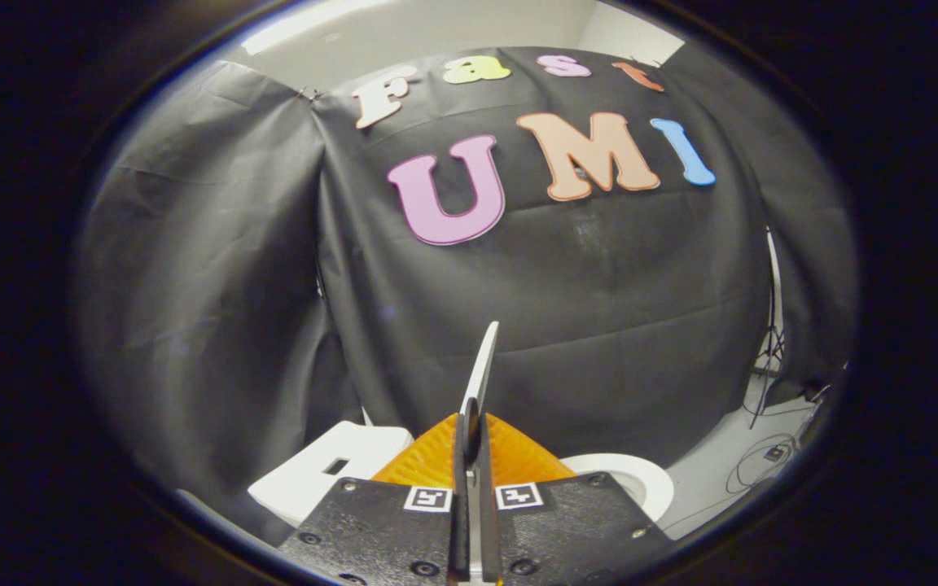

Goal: Open the toilet lid.

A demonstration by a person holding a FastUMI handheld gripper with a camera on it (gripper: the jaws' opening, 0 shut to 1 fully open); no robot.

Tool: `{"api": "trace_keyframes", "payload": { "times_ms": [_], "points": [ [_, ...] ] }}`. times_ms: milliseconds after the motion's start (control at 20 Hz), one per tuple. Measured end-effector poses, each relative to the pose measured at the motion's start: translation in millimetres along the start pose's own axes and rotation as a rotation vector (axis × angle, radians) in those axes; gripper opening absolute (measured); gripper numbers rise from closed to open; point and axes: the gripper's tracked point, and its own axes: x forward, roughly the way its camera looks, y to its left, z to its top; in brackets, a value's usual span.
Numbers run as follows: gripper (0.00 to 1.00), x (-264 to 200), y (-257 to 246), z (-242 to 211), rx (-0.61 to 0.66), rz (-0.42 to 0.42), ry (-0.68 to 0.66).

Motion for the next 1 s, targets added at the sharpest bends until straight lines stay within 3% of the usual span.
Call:
{"api": "trace_keyframes", "payload": {
  "times_ms": [350, 1000],
  "points": [
    [0.05, 6.6, 51.0, 2.8, -0.168, 0.046, -0.002],
    [0.07, 18.4, 135.2, -8.6, -0.307, 0.159, 0.008]
  ]
}}
